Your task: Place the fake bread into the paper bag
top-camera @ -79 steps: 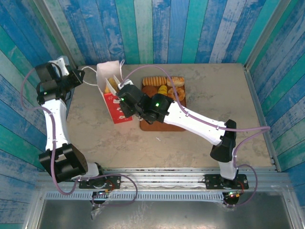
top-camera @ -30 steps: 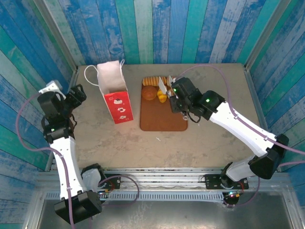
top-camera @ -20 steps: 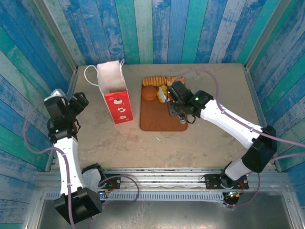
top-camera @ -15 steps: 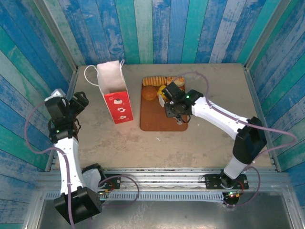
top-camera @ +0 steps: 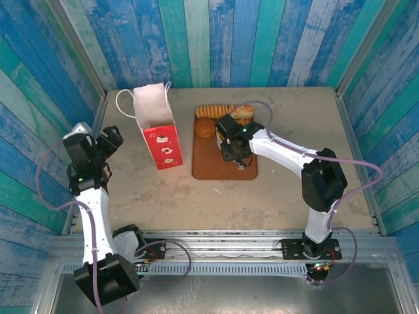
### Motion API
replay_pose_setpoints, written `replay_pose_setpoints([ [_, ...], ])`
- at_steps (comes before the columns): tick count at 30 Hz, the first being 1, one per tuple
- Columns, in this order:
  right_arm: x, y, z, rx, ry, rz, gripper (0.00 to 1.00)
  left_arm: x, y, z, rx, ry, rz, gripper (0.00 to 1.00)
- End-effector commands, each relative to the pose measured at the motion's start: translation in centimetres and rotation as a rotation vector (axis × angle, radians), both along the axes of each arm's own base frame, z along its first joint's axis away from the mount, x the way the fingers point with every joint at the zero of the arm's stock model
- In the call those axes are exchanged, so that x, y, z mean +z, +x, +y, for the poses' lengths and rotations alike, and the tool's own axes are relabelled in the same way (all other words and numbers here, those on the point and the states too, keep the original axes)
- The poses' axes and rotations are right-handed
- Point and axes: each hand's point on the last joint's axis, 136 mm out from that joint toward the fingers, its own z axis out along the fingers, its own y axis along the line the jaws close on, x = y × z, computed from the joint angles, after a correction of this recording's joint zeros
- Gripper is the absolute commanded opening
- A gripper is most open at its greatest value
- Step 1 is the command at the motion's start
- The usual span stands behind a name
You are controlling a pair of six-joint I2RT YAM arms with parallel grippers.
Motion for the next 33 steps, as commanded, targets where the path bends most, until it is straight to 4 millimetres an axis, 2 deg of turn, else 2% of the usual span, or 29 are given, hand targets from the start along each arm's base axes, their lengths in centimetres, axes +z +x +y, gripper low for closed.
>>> replay_pose_setpoints([
  [1,0.5,1.5,0.4,-0.018,0.001,-0.035,0.47,1.1,0.4,0.0,-0.013,0.007,-0.029,0.94],
  [11,0.3,3.2,-0.1,-0.038,-0.085,-0.061,0.48,1.6,0.4,-0.1,-0.020,0.015,-0.033,0.94],
  [17,-0.2,3.5,0.4,-0.028,-0.093,-0.051,0.48,1.6,0.5,-0.1,-0.022,0.017,-0.032,0.94],
  [26,-0.1,3.1,0.3,-0.026,-0.083,-0.042,0.33,1.7,0.6,0.0,-0.023,0.023,-0.033,0.94],
  [33,2.1,2.7,0.1,-0.018,-0.055,-0.077,0.16,2.0,0.6,0.0,-0.026,0.025,-0.037,0.94],
])
